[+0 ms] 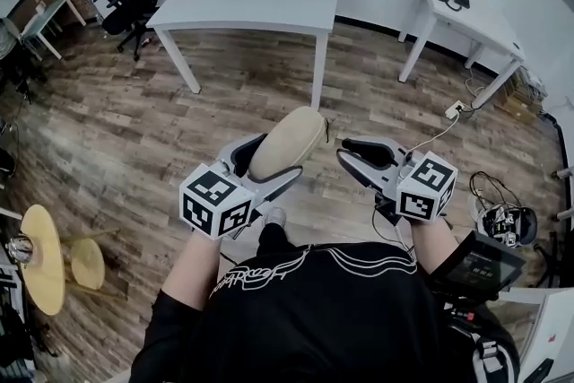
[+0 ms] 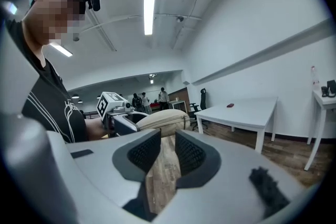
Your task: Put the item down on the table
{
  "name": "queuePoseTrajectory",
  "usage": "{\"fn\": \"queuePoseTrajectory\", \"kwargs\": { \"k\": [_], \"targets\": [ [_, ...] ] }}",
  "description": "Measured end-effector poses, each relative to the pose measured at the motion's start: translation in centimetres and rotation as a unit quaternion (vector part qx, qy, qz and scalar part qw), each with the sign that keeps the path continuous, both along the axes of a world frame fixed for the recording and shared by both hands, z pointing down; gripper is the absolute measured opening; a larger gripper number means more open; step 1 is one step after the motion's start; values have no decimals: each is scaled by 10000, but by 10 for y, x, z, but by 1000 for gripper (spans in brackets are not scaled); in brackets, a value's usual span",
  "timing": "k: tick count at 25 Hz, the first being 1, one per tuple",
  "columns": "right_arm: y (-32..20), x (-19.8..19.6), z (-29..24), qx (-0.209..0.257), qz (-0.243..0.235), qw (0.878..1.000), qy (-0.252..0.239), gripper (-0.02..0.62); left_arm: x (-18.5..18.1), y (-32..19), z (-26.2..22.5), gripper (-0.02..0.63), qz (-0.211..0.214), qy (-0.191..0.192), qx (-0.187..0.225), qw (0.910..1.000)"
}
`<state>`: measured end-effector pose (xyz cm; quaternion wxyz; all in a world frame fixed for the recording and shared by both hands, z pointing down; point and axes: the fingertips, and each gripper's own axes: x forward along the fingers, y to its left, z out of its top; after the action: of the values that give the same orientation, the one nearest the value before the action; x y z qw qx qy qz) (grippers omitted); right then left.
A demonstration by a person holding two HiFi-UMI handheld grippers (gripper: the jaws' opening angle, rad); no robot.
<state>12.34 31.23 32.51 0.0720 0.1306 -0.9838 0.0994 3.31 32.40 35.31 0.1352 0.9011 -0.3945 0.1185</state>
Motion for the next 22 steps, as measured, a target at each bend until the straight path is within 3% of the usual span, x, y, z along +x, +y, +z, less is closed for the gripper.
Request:
{"fn": "queuePoseTrajectory", "kwargs": {
  "k": [5, 7, 12, 16, 22],
  "targets": [
    [-84, -78, 19, -416, 95, 9991, -62, 90, -84, -85, 15, 382, -79, -5, -274, 9996],
    [-118, -108, 17, -505, 132, 9985, -187, 59, -115, -119, 11, 382, -22, -6, -247, 9997],
    [-191, -171, 11, -370, 306, 9986, -232, 32, -178, -191, 8, 382, 205, -64, -171, 9996],
    [-230, -195, 14, -440, 539, 9974, -207, 15, -202, -230, 5, 382, 434, -24, 12, 9991],
    [-274, -194, 24, -621, 690, 9956, -127, 10, -199, -274, 14, 382, 681, -98, 16, 9976]
  ]
}}
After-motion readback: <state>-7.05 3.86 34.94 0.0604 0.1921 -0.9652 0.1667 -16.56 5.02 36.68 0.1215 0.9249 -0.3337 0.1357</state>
